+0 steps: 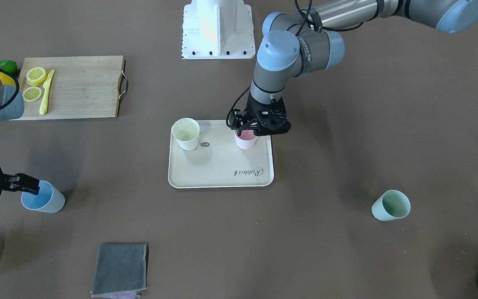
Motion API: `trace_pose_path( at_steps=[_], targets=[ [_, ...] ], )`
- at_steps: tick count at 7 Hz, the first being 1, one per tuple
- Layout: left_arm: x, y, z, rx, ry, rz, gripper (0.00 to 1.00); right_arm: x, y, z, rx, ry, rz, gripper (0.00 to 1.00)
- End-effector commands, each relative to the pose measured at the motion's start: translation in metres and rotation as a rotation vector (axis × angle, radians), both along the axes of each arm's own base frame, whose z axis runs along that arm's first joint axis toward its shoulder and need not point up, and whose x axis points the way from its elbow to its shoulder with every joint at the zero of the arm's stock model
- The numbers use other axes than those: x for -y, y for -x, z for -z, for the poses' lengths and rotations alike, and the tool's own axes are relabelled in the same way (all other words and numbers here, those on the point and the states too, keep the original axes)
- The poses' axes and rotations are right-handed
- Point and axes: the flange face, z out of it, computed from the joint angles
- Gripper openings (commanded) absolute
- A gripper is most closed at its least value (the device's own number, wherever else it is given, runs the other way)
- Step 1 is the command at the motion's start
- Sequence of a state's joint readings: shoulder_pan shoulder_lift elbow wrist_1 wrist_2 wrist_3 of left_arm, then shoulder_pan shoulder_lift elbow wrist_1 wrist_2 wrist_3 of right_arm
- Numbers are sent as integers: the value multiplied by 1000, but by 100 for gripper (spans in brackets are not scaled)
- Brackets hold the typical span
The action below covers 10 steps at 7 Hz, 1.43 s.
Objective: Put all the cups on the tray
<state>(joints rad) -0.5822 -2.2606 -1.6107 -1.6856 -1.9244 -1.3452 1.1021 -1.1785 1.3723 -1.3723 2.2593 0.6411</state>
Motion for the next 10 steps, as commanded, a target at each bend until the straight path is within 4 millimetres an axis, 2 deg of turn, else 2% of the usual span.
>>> trace_pose_path(
  at_steps=[1,2,3,4,5,6,7,8,9,10],
  targets=[
    [20,51,-25,24,-58,5,99,4,3,-16,0,20,-20,29],
    [25,93,-58,64,-144,-39,99,3,3,-15,2,20,-23,0],
    [49,135,-89,108,-203,-77,99,1,8,-6,10,12,-20,0],
    [74,188,-126,132,-227,-120,99,-7,27,28,50,20,-36,0],
    [96,233,-161,145,-234,-157,99,-9,55,71,94,43,-59,0],
    [118,258,-189,176,-227,-165,99,-16,86,110,129,64,-78,0],
    [139,270,-220,183,-224,-141,98,-19,118,150,158,91,-100,0],
    [157,272,-257,155,-219,-133,98,-29,154,190,184,109,-106,0],
    [171,270,-271,154,-212,-126,98,-42,188,216,184,112,-122,0],
    [183,267,-274,158,-195,-123,97,-59,223,240,183,112,-135,0]
  ],
)
